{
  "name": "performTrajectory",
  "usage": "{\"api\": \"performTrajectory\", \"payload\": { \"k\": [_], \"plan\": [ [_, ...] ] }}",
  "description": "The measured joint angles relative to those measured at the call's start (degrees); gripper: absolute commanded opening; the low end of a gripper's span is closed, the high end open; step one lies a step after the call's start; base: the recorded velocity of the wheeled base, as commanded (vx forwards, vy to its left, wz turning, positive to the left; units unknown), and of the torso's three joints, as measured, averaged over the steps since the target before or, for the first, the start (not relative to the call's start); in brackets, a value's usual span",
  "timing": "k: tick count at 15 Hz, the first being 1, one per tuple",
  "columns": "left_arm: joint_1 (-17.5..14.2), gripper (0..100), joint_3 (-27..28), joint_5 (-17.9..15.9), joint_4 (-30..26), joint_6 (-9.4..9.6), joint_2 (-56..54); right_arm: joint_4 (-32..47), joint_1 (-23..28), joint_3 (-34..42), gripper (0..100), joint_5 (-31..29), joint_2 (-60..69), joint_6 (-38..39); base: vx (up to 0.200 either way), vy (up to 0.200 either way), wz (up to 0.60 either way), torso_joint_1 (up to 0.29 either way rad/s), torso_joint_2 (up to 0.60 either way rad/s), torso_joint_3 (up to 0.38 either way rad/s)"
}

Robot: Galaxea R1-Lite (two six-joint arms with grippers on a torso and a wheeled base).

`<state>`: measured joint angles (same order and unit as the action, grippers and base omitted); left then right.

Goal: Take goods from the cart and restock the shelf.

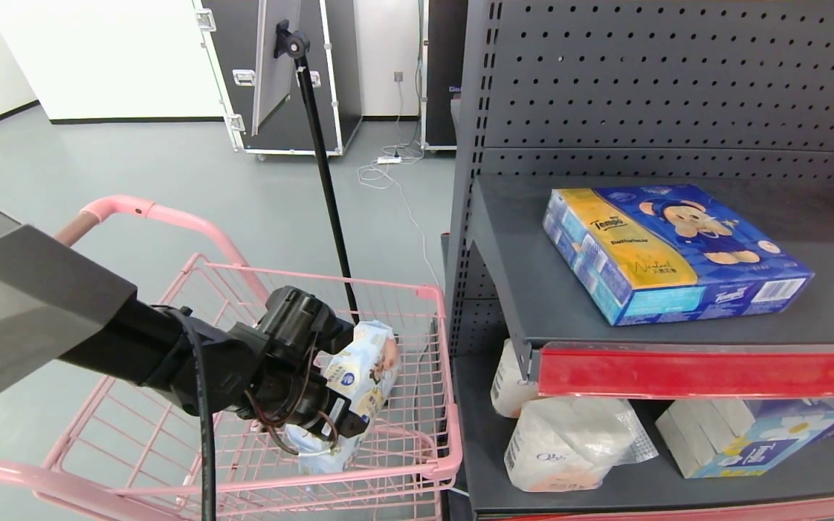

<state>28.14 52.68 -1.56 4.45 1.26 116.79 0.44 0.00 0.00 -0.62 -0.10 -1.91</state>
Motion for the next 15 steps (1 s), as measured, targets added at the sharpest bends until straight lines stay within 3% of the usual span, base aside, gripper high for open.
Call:
{"api": "performTrajectory", "payload": {
  "k": [15],
  "plan": [
    [-0.4,100,5.3,-0.2,2.1,-0.22,10.1,0.0,0.0,0.0,100,0.0,0.0,0.0,0.000,0.000,0.00,0.000,0.00,0.000]
  ]
}}
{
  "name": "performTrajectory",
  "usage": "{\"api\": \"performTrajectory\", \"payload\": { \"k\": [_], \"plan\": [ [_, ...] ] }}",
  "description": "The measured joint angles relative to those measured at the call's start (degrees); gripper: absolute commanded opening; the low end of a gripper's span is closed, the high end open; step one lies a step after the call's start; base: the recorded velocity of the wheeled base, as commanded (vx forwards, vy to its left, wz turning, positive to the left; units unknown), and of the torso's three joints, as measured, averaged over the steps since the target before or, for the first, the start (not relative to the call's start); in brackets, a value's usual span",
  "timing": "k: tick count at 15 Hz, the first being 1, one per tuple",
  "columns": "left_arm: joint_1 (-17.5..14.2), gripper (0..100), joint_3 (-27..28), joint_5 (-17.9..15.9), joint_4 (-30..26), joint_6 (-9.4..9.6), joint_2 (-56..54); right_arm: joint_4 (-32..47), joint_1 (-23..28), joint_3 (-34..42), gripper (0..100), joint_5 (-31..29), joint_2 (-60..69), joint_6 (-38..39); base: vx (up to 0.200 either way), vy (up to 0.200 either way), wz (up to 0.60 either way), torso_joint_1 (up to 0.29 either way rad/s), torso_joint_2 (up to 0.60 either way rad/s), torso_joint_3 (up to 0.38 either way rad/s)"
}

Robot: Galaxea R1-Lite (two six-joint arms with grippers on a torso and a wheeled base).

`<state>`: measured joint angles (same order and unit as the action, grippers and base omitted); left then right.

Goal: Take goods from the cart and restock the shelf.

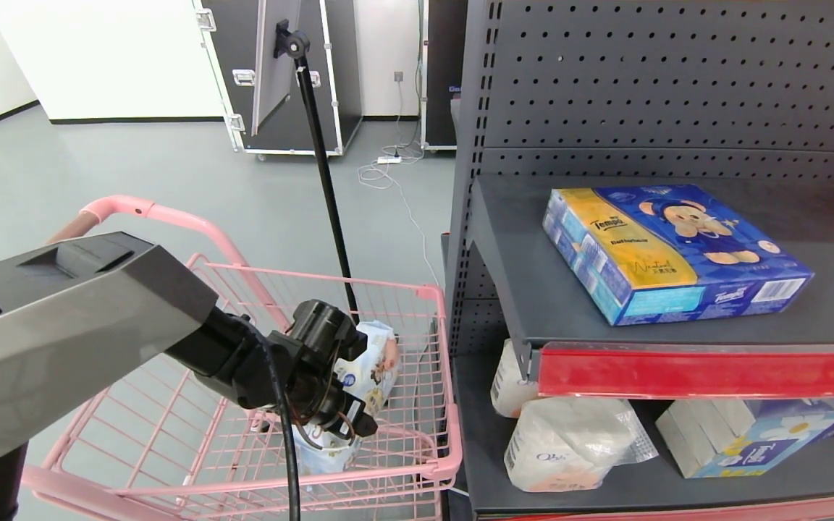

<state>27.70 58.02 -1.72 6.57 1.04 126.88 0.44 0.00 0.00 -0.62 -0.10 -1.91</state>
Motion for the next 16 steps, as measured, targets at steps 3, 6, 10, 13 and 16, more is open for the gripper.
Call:
{"api": "performTrajectory", "payload": {
  "k": [3,6,10,13,16],
  "plan": [
    [-0.2,100,-0.2,0.1,1.3,0.00,0.7,0.0,0.0,0.0,100,0.0,0.0,0.0,0.000,0.000,0.00,0.000,0.00,0.000],
    [-0.2,0,-1.0,0.3,2.9,0.09,0.8,0.0,0.0,0.0,100,0.0,0.0,0.0,0.000,0.000,0.00,0.000,0.00,0.000],
    [-0.3,0,-4.5,0.3,2.8,0.20,-1.8,0.0,0.0,0.0,100,0.0,0.0,0.0,0.000,0.000,0.00,0.000,0.00,0.000],
    [-1.1,0,-5.8,0.1,2.8,0.35,-6.8,0.0,0.0,0.0,100,0.0,0.0,0.0,0.000,0.000,0.00,0.000,0.00,0.000],
    [-3.1,0,-5.9,-0.2,2.8,0.60,-14.5,0.0,0.0,0.0,100,0.0,0.0,0.0,0.000,0.000,0.00,0.000,0.00,0.000]
  ]
}}
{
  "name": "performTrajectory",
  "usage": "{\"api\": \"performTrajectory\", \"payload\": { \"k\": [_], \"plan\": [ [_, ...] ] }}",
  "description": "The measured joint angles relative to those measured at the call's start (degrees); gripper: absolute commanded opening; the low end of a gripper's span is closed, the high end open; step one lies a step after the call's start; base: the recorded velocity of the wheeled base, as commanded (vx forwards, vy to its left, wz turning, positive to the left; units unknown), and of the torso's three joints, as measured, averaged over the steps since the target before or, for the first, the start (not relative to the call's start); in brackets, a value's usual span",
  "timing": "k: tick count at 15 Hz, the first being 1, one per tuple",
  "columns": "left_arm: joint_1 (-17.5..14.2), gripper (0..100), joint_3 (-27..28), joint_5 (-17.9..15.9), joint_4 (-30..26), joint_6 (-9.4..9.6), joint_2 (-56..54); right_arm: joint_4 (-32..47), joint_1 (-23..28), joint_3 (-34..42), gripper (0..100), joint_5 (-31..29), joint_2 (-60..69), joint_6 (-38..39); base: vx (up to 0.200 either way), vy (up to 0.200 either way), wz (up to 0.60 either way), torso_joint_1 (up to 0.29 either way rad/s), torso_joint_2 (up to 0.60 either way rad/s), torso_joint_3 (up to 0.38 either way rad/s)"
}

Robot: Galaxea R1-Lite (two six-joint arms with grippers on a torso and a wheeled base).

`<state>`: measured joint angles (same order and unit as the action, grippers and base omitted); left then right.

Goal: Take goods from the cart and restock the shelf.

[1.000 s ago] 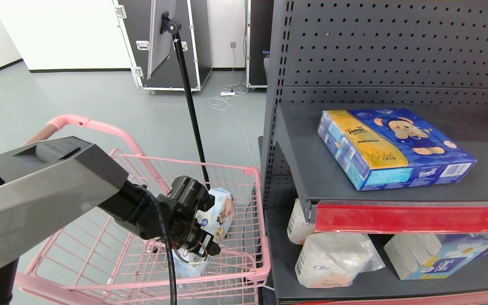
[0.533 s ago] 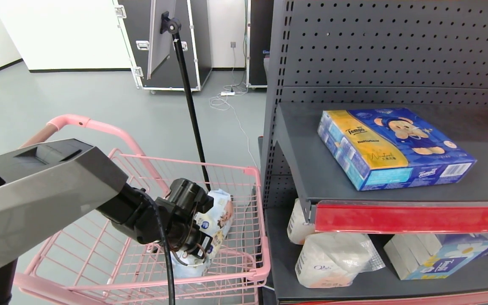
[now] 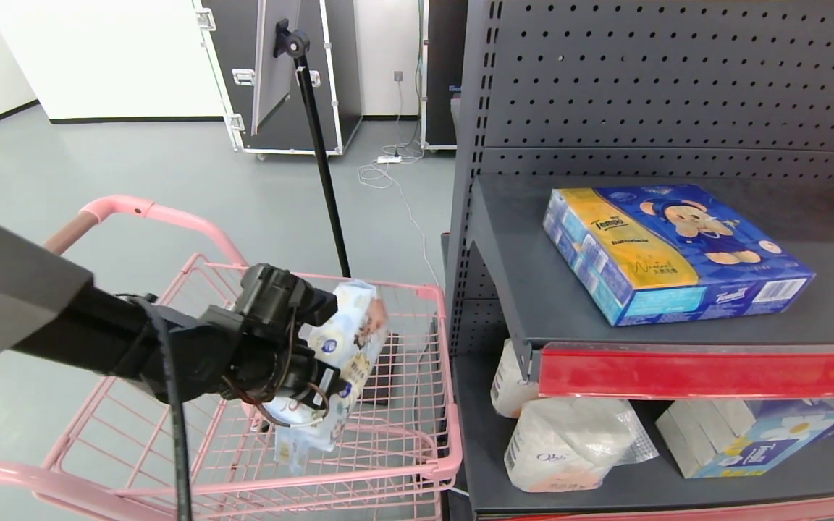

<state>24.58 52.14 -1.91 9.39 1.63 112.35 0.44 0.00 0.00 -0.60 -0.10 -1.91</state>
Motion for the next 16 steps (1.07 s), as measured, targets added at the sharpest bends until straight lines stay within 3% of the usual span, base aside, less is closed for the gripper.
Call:
{"api": "performTrajectory", "payload": {
  "k": [4,11,16],
  "plan": [
    [-2.6,0,-2.1,-0.7,-1.0,0.09,-14.7,0.0,0.0,0.0,100,0.0,0.0,0.0,0.000,0.000,0.00,0.000,0.00,0.000],
    [-4.7,0,-7.5,0.3,-11.1,0.17,-48.5,0.0,0.0,0.0,100,0.0,0.0,0.0,0.000,0.000,0.00,0.000,0.00,0.000],
    [-6.4,0,-8.1,2.7,-29.9,2.41,-74.9,0.0,0.0,0.0,100,0.0,0.0,0.0,0.000,0.000,0.00,0.000,0.00,0.000]
  ]
}}
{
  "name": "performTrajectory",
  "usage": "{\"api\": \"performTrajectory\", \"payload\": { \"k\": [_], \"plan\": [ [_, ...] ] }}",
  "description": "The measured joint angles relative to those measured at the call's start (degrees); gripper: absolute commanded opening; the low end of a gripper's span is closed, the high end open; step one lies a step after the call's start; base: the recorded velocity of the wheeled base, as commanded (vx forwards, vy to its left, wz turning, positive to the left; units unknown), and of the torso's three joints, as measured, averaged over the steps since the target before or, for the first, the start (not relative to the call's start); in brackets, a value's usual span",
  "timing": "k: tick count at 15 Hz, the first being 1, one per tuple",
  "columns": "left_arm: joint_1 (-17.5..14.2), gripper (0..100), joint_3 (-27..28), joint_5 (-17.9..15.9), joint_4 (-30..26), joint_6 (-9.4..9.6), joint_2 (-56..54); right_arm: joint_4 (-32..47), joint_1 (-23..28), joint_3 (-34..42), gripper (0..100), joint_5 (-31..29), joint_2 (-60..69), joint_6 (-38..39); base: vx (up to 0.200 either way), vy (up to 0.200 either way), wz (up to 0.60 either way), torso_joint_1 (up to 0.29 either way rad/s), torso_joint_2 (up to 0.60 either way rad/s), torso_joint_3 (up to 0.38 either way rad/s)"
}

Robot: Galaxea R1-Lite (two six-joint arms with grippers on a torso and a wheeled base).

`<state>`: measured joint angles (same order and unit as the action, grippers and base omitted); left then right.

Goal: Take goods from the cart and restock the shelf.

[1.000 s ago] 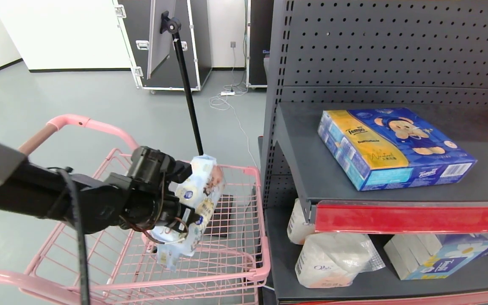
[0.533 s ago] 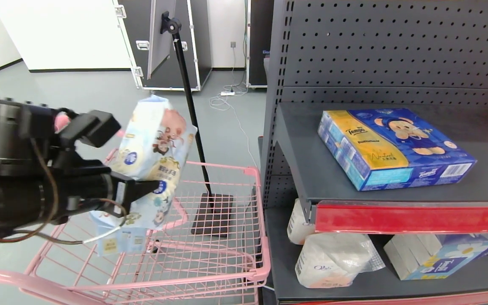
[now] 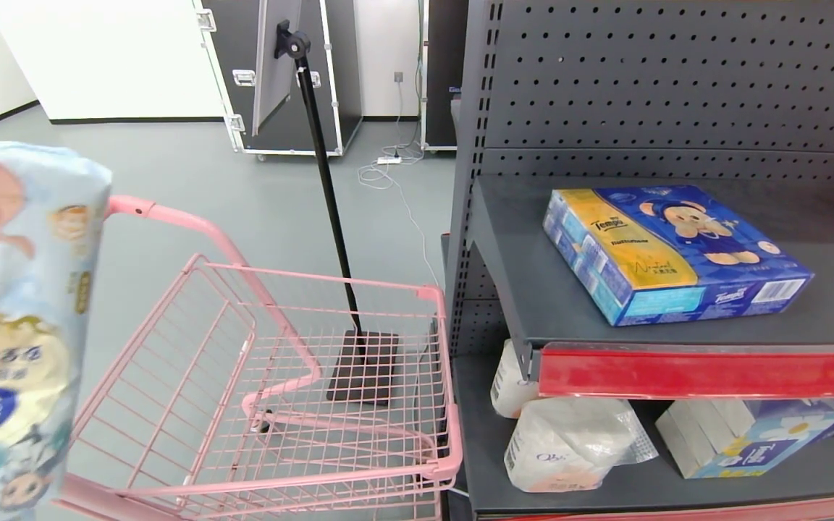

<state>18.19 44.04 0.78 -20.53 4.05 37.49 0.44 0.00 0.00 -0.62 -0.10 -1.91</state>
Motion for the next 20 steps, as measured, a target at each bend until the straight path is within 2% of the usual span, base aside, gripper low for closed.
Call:
{"api": "performTrajectory", "payload": {
  "k": [2,5,10,17,20],
  "plan": [
    [-0.3,0,0.2,0.3,-3.1,0.30,-7.4,0.0,0.0,0.0,100,0.0,0.0,0.0,0.000,0.000,0.00,0.000,0.00,0.000],
    [-0.5,0,-0.1,0.7,-3.9,0.38,-13.9,0.0,0.0,0.0,100,0.0,0.0,0.0,0.000,0.000,0.00,0.000,0.00,0.000],
    [-0.6,0,-0.4,1.0,-4.0,0.35,-17.5,0.1,0.0,0.0,100,0.0,0.0,0.0,0.000,0.000,0.00,0.019,-0.06,-0.042],
    [-0.6,0,-0.6,1.0,-5.3,0.60,-18.7,0.0,0.0,0.0,100,0.0,0.0,0.0,0.000,0.000,0.00,0.177,-0.53,-0.344],
    [-0.6,0,-0.5,1.1,-8.2,0.90,-18.9,0.0,0.0,0.0,100,0.0,0.0,0.0,0.000,0.000,0.00,0.199,-0.50,-0.315]
  ]
}}
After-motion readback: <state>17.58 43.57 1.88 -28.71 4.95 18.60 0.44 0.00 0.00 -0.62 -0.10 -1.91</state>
